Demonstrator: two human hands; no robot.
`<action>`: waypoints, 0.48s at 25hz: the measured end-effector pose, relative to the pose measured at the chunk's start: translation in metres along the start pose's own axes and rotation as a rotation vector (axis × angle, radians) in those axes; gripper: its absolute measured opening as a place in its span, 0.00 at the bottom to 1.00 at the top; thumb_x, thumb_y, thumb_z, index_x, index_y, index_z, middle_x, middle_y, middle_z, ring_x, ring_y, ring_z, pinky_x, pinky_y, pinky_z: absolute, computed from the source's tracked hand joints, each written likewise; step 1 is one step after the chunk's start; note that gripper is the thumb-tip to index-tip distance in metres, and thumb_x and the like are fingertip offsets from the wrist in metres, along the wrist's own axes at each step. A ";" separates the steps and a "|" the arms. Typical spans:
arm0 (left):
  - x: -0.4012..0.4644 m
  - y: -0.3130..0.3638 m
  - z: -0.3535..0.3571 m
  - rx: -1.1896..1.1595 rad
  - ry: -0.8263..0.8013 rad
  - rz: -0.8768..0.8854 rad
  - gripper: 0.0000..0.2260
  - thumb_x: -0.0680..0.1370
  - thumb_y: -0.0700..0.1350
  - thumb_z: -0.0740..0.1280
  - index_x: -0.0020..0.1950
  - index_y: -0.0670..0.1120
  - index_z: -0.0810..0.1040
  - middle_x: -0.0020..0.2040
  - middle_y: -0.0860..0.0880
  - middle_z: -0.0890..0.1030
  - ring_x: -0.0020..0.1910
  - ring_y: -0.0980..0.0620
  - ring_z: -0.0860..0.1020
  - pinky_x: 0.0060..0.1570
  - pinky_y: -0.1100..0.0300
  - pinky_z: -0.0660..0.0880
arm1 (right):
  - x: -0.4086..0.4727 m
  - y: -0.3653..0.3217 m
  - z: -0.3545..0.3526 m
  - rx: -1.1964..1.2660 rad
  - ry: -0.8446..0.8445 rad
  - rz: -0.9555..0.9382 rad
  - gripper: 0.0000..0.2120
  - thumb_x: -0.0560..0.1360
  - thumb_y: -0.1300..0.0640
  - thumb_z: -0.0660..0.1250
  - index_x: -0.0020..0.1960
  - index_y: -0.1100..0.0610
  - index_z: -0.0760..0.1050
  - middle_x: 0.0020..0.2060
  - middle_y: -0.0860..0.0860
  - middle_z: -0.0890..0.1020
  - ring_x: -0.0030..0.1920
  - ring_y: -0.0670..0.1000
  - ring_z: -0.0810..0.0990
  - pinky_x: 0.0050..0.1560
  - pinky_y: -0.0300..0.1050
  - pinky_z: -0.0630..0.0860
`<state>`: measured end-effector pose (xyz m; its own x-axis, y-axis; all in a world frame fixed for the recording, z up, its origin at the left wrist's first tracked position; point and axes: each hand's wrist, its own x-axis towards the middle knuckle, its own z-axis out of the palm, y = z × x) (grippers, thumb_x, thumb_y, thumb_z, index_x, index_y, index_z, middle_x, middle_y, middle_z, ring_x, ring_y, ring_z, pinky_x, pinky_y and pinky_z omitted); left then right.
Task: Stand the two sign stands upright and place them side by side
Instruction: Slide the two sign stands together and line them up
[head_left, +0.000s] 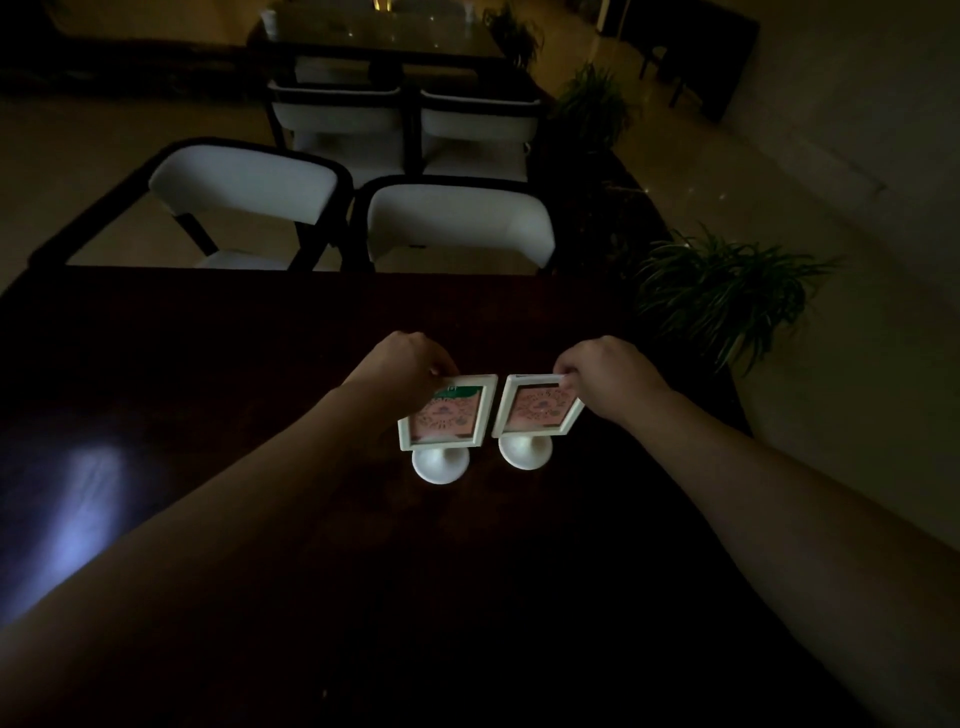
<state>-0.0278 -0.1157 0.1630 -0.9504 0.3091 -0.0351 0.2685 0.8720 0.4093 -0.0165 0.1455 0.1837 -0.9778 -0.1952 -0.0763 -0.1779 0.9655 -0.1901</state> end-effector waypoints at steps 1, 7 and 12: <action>-0.002 0.000 0.000 0.000 0.002 0.008 0.07 0.79 0.44 0.68 0.55 0.50 0.83 0.51 0.53 0.83 0.43 0.59 0.76 0.33 0.69 0.68 | -0.002 -0.001 -0.001 -0.001 -0.003 0.001 0.09 0.76 0.57 0.67 0.54 0.51 0.83 0.48 0.52 0.84 0.48 0.53 0.81 0.49 0.51 0.79; -0.010 0.003 0.003 0.001 -0.004 0.029 0.07 0.78 0.44 0.68 0.55 0.50 0.83 0.52 0.52 0.83 0.44 0.59 0.75 0.33 0.70 0.68 | -0.014 -0.003 -0.001 -0.002 0.003 -0.003 0.09 0.76 0.57 0.67 0.54 0.53 0.83 0.47 0.52 0.84 0.47 0.53 0.80 0.48 0.50 0.79; -0.016 0.007 0.004 0.010 0.012 0.011 0.08 0.78 0.44 0.68 0.56 0.50 0.83 0.52 0.52 0.83 0.43 0.59 0.75 0.32 0.70 0.68 | -0.019 -0.007 0.003 0.006 -0.010 -0.010 0.08 0.76 0.57 0.68 0.53 0.52 0.83 0.46 0.52 0.84 0.46 0.52 0.80 0.45 0.47 0.77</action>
<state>-0.0100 -0.1135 0.1625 -0.9490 0.3147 -0.0198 0.2808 0.8721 0.4008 0.0034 0.1418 0.1838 -0.9748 -0.2066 -0.0838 -0.1870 0.9624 -0.1970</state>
